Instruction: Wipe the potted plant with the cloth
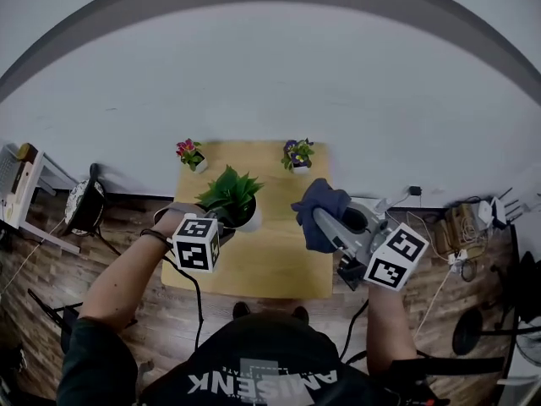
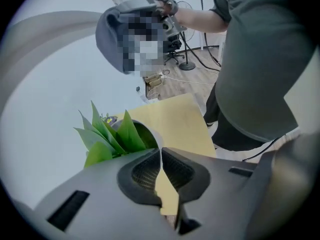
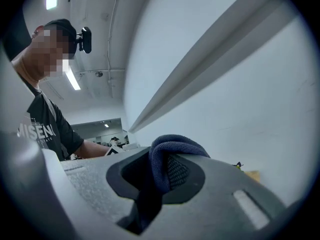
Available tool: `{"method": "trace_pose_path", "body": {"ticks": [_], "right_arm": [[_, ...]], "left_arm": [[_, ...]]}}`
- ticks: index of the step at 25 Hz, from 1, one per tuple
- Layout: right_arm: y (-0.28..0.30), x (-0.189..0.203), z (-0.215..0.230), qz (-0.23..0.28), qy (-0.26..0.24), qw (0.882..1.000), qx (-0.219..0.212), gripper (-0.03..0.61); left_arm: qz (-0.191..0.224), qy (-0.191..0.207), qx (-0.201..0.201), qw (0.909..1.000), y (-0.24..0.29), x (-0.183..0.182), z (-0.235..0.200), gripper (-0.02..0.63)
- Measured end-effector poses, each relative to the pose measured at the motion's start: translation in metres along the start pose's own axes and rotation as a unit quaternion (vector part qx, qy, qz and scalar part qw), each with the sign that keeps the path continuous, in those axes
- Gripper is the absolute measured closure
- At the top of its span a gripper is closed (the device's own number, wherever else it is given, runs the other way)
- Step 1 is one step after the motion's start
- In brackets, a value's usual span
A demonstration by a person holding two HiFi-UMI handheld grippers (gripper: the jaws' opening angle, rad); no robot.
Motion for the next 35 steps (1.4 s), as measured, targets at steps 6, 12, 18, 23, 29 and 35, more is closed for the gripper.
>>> {"method": "trace_pose_path", "body": {"ticks": [6, 12, 18, 23, 29, 35], "right_arm": [[-0.013, 0.009, 0.007, -0.013, -0.009, 0.998, 0.067, 0.528], [-0.035, 0.024, 0.012, -0.022, 0.009, 0.993, 0.118, 0.528], [-0.046, 0.034, 0.019, -0.023, 0.028, 0.987, 0.159, 0.528], [-0.053, 0.040, 0.027, -0.021, 0.037, 0.982, 0.183, 0.528], [-0.068, 0.050, 0.034, -0.023, 0.050, 0.976, 0.210, 0.528], [-0.076, 0.053, 0.038, -0.020, 0.046, 0.975, 0.217, 0.528]], "left_arm": [[-0.031, -0.027, 0.007, 0.9991, 0.052, 0.022, -0.022, 0.600], [-0.046, -0.046, 0.017, 0.9978, 0.100, 0.020, -0.028, 0.597], [-0.030, -0.047, 0.029, 0.9980, 0.141, -0.003, -0.039, 0.595], [-0.038, -0.034, 0.039, 0.9979, 0.172, -0.017, -0.044, 0.593], [-0.047, -0.011, 0.036, 0.9982, 0.189, -0.031, -0.046, 0.595], [-0.057, 0.006, 0.038, 0.9976, 0.198, -0.039, -0.042, 0.597]]}}
Point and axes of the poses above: the fingertips, and each gripper's own axes: y forward along the fingers, z to its right, x out of its underside, the point moved 4 cm from there along -y, backward along the fingers, and after that the axes turned 5 degrees about -y, right-handed, at the moved point
